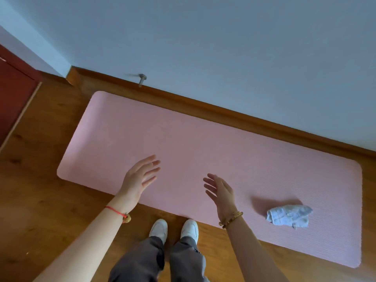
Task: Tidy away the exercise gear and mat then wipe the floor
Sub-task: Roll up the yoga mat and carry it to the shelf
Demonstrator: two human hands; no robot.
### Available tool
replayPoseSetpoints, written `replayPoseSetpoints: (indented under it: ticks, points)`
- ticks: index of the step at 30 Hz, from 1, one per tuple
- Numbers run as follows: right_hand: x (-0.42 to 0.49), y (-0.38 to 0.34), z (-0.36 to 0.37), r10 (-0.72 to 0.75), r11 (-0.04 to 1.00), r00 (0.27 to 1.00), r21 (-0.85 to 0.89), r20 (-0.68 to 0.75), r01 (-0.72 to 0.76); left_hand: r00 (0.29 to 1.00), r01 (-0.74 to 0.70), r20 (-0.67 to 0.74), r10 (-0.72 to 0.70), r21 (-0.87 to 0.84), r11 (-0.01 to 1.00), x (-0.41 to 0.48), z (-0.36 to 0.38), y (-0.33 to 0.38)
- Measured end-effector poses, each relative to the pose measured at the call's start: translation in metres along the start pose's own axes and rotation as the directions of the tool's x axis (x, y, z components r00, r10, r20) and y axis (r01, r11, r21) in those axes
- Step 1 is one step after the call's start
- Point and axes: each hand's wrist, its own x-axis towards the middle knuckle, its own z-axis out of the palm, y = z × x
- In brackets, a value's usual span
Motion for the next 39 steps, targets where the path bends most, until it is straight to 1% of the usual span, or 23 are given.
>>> replayPoseSetpoints:
  ticks: [6,9,11,14,17,20,24,26,28,32,34,36,39]
  points:
    - [0.092,0.051,0.057,-0.010,0.999,0.998,-0.037,0.060,0.012,0.999,-0.032,0.001,0.032,0.084,0.996,0.089,-0.055,-0.059]
    - [0.148,0.084,0.087,-0.018,0.998,0.993,-0.053,0.120,0.024,0.998,-0.056,-0.031,0.059,0.100,0.993,0.140,-0.089,-0.095]
    - [0.186,0.101,0.106,-0.033,0.994,0.985,-0.100,0.169,0.051,0.994,-0.063,-0.077,0.073,0.120,0.991,0.172,-0.112,-0.115]
    - [0.252,0.125,0.143,-0.062,0.974,0.957,-0.193,0.285,0.120,0.983,-0.097,-0.141,0.117,0.136,0.986,0.223,-0.159,-0.148]
    - [0.306,0.140,0.177,-0.086,0.948,0.930,-0.258,0.357,0.187,0.967,-0.114,-0.208,0.146,0.157,0.981,0.272,-0.208,-0.177]
    - [0.354,0.155,0.209,-0.121,0.904,0.900,-0.328,0.418,0.274,0.935,-0.138,-0.303,0.185,0.168,0.976,0.313,-0.260,-0.196]
    - [0.396,0.167,0.246,-0.150,0.839,0.857,-0.395,0.493,0.374,0.873,-0.174,-0.424,0.239,0.186,0.967,0.346,-0.322,-0.210]
    - [0.408,0.171,0.266,-0.167,0.800,0.837,-0.424,0.520,0.424,0.842,-0.177,-0.469,0.266,0.226,0.958,0.354,-0.349,-0.213]
    - [0.417,0.175,0.287,-0.188,0.731,0.802,-0.464,0.567,0.500,0.817,-0.164,-0.499,0.289,0.278,0.946,0.359,-0.374,-0.215]
    - [0.423,0.183,0.334,-0.226,0.468,0.702,-0.557,0.675,0.686,0.757,-0.123,-0.551,0.351,0.408,0.905,0.368,-0.421,-0.219]
    - [0.420,0.189,0.357,-0.234,0.372,0.654,-0.555,0.719,0.744,0.706,-0.080,-0.580,0.406,0.504,0.860,0.375,-0.448,-0.223]
    - [0.415,0.195,0.375,-0.240,0.331,0.625,-0.543,0.743,0.772,0.654,-0.012,-0.624,0.428,0.557,0.830,0.384,-0.477,-0.228]
    - [0.408,0.201,0.392,-0.238,0.321,0.617,-0.539,0.750,0.779,0.636,0.089,-0.701,0.324,0.483,0.871,0.395,-0.512,-0.235]
